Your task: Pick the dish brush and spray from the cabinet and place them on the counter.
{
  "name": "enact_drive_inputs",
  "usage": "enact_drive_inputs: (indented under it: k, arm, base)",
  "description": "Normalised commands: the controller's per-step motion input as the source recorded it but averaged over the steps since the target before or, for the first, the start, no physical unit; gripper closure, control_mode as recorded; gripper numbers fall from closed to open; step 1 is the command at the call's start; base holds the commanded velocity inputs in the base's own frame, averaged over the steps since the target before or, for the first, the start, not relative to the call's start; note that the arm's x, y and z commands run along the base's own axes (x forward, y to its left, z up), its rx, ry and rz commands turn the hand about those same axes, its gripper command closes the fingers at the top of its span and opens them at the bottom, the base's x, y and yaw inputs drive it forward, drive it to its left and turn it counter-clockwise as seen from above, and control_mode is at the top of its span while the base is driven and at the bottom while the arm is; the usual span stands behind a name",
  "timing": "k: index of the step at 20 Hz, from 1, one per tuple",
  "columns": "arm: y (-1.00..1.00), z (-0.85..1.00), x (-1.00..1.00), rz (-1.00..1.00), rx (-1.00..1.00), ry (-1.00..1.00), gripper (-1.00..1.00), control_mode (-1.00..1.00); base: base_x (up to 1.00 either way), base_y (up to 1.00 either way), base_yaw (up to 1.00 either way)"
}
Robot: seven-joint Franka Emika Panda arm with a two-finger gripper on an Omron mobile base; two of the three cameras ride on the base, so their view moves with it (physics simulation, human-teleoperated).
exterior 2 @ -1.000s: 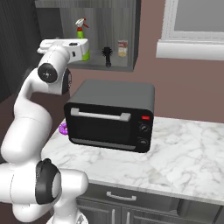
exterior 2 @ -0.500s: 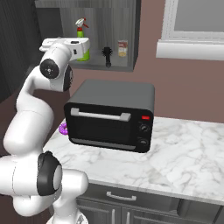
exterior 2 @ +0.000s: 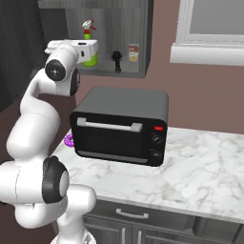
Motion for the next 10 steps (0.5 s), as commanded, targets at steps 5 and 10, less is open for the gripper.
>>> enact_drive_inputs:
  k: [5,10]
  arm:
    - [0.06,0.0,0.2,0.0,0.0,0.02,-1.0,-1.0]
    - [0.0,0.0,0.16,0.0,0.0,0.01,-1.0,-1.0]
  base:
    - [0.0,0.0,0.0]
    - [0.0,0.0,0.0]
